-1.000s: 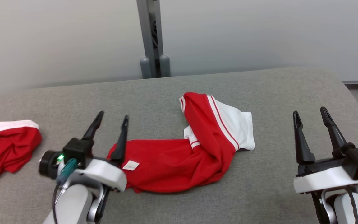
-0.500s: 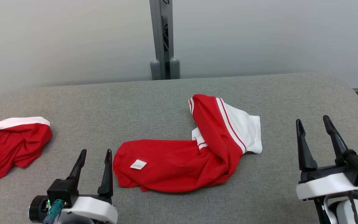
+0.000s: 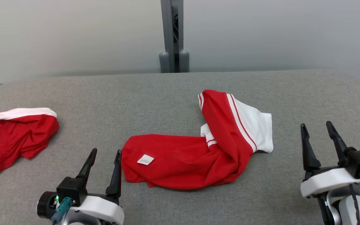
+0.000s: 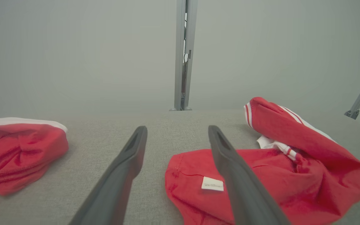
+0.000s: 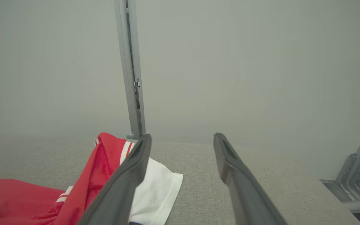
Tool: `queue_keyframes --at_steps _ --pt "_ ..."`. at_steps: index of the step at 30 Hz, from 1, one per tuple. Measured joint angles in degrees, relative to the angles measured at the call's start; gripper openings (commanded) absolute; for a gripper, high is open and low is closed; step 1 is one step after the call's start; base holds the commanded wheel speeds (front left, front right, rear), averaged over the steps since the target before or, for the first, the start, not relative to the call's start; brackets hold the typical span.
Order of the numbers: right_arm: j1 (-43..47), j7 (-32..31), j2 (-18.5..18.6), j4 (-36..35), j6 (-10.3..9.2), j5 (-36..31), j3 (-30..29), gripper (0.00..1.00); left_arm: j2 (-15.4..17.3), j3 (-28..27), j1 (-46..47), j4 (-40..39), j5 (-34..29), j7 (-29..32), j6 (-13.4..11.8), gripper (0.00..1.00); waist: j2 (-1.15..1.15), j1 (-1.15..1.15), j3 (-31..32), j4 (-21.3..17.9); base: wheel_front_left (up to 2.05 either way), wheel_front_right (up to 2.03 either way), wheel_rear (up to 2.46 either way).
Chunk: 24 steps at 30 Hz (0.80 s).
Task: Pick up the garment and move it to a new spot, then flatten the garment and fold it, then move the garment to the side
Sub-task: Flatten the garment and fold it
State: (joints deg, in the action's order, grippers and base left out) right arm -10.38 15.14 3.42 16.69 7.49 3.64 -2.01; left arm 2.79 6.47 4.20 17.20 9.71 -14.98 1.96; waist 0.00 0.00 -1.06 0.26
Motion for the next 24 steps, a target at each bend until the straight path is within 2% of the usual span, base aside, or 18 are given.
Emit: queue_keyframes --at_steps 6,15,24 --pt "-8.46 0.00 1.90 12.50 0.00 6.53 -0.86 1.00 -0.01 1.94 2.27 0.21 0.31 -0.01 0.03 1.00 0.00 0.00 -3.67 2.25 0.00 0.00 0.00" --pt "-22.09 0.01 8.06 33.44 0.00 11.62 0.70 1.00 0.02 3.47 5.00 0.12 0.48 0.00 0.19 1.00 0.00 0.00 -9.82 6.77 0.00 0.00 0.00" --pt "-31.39 -0.59 11.45 46.14 0.00 13.26 4.82 1.00 0.00 5.37 6.94 -0.20 1.77 0.00 -0.03 1.00 0.00 0.00 -14.65 11.12 0.00 0.00 0.00"
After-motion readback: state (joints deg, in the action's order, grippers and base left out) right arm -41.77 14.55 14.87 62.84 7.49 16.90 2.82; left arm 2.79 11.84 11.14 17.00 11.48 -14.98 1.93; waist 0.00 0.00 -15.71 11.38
